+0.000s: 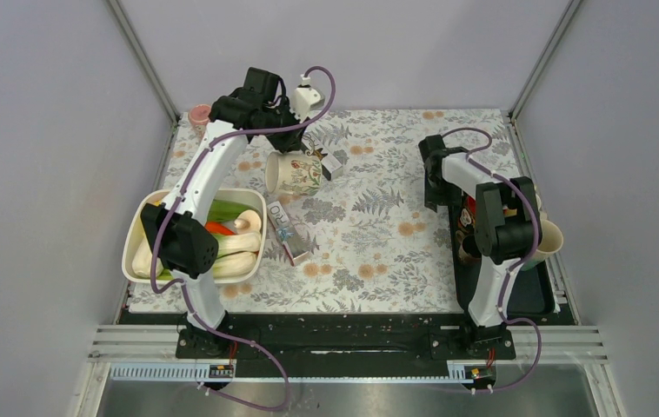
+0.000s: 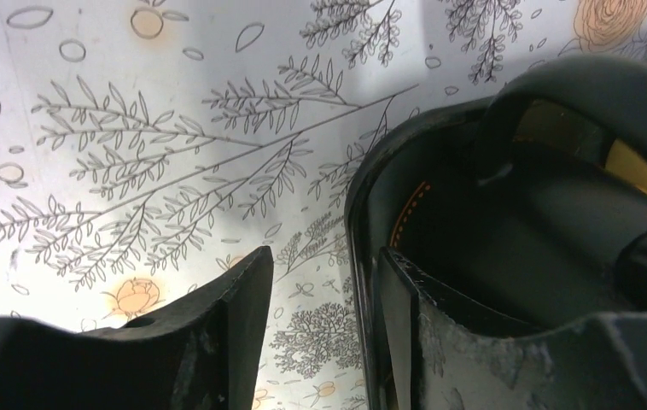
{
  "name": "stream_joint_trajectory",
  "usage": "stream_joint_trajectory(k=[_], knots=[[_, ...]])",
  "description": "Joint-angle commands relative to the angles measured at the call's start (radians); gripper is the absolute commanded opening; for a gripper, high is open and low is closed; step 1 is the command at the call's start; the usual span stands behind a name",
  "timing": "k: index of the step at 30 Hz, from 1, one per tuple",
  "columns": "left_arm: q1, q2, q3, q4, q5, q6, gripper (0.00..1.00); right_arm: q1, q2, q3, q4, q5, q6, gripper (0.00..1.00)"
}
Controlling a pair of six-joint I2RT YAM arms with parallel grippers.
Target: Turn the mug right side up
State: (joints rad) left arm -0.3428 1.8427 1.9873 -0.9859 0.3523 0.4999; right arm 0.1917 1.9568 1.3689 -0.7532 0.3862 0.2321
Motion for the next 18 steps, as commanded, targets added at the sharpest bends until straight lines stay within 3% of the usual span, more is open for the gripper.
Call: stream_joint_trajectory(k=[1,3,7,12,18], knots=[[0.008,-0.085,0.016,0.077,0.040,-0.001,0.00,-0.021,0.050,0.048,-0.030,-0.026,-0.010,0.57],[0.009,-0.086,0.016,0.077,0.039,0.000,0.00,-0.029,0.067,0.059,-0.032,-0.036,-0.021,0.51],[0.013,-0.085,0.016,0.076,0.037,0.002,0.00,-0.034,0.089,0.091,-0.043,-0.057,-0.061,0.48],[0.019,-0.082,0.021,0.076,0.038,0.000,0.00,-0.034,0.148,0.165,-0.082,-0.104,-0.121,0.25],[0.026,-0.079,0.023,0.076,0.034,0.002,0.00,-0.032,0.215,0.289,-0.133,-0.137,-0.193,0.15]])
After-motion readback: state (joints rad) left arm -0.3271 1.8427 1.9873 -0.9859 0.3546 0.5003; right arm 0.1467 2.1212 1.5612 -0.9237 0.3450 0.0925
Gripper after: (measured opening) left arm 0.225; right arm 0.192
